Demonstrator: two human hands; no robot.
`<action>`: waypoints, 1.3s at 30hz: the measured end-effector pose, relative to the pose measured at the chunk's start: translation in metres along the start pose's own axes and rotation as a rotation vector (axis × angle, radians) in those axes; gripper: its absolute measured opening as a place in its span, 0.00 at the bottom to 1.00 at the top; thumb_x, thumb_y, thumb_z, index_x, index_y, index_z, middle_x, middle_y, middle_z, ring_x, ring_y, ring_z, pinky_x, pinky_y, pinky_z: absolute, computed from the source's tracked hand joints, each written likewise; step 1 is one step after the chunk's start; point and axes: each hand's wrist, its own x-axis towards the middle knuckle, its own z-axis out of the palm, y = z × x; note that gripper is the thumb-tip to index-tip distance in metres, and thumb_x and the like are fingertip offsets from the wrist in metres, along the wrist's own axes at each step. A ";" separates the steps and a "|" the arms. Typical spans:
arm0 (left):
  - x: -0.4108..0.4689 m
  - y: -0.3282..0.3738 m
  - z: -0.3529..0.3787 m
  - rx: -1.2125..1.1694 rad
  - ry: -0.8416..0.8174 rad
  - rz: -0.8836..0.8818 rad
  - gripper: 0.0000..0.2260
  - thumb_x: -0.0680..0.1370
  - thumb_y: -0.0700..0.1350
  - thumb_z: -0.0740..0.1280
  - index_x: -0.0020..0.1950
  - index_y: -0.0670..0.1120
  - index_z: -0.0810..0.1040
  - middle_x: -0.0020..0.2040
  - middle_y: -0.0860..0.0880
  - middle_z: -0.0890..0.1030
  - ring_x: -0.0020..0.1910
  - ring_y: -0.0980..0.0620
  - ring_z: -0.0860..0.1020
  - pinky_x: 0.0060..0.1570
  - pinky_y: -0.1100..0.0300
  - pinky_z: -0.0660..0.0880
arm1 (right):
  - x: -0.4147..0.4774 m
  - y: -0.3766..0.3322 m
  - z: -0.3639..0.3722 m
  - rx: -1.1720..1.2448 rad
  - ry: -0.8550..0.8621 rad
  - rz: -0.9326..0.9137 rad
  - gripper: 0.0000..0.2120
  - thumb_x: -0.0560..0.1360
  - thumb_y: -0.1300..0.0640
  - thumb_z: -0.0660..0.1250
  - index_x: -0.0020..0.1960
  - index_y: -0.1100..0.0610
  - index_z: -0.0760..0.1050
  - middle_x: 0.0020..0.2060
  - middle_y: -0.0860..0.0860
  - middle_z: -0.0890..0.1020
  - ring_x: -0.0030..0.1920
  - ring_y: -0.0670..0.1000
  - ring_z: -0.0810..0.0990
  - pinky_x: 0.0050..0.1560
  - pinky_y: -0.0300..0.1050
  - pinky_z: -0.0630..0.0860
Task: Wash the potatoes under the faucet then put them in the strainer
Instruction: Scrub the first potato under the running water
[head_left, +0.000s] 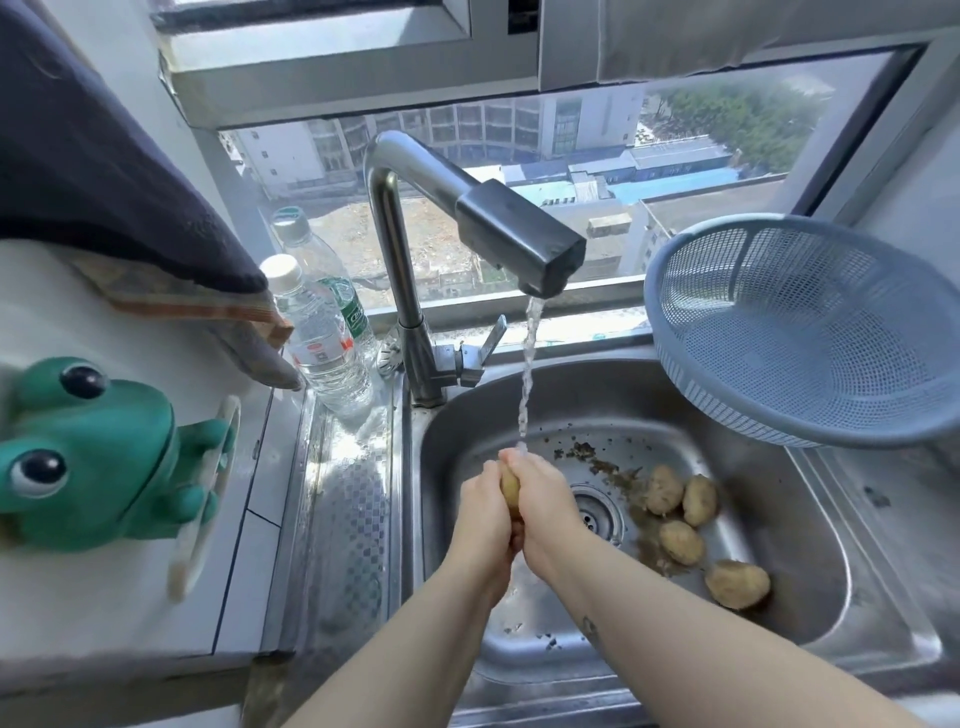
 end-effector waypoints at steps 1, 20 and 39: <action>-0.001 -0.002 -0.001 -0.009 -0.016 0.009 0.15 0.83 0.49 0.54 0.50 0.44 0.77 0.37 0.44 0.77 0.34 0.52 0.72 0.33 0.59 0.70 | 0.000 -0.003 -0.001 0.017 0.032 0.008 0.10 0.78 0.51 0.60 0.42 0.52 0.76 0.33 0.49 0.78 0.32 0.48 0.75 0.27 0.40 0.66; -0.001 0.018 0.003 0.103 -0.024 0.087 0.11 0.78 0.48 0.60 0.38 0.46 0.75 0.29 0.50 0.71 0.25 0.54 0.66 0.25 0.62 0.62 | -0.019 -0.011 -0.022 -0.309 -0.194 -0.227 0.14 0.82 0.52 0.54 0.67 0.51 0.65 0.57 0.51 0.77 0.58 0.49 0.76 0.61 0.47 0.73; -0.012 0.000 -0.027 0.408 -0.381 0.289 0.15 0.84 0.47 0.55 0.69 0.59 0.61 0.57 0.50 0.78 0.46 0.56 0.79 0.42 0.61 0.75 | -0.005 -0.018 -0.007 0.077 0.132 0.088 0.14 0.79 0.50 0.59 0.42 0.56 0.76 0.40 0.58 0.79 0.37 0.56 0.78 0.32 0.44 0.72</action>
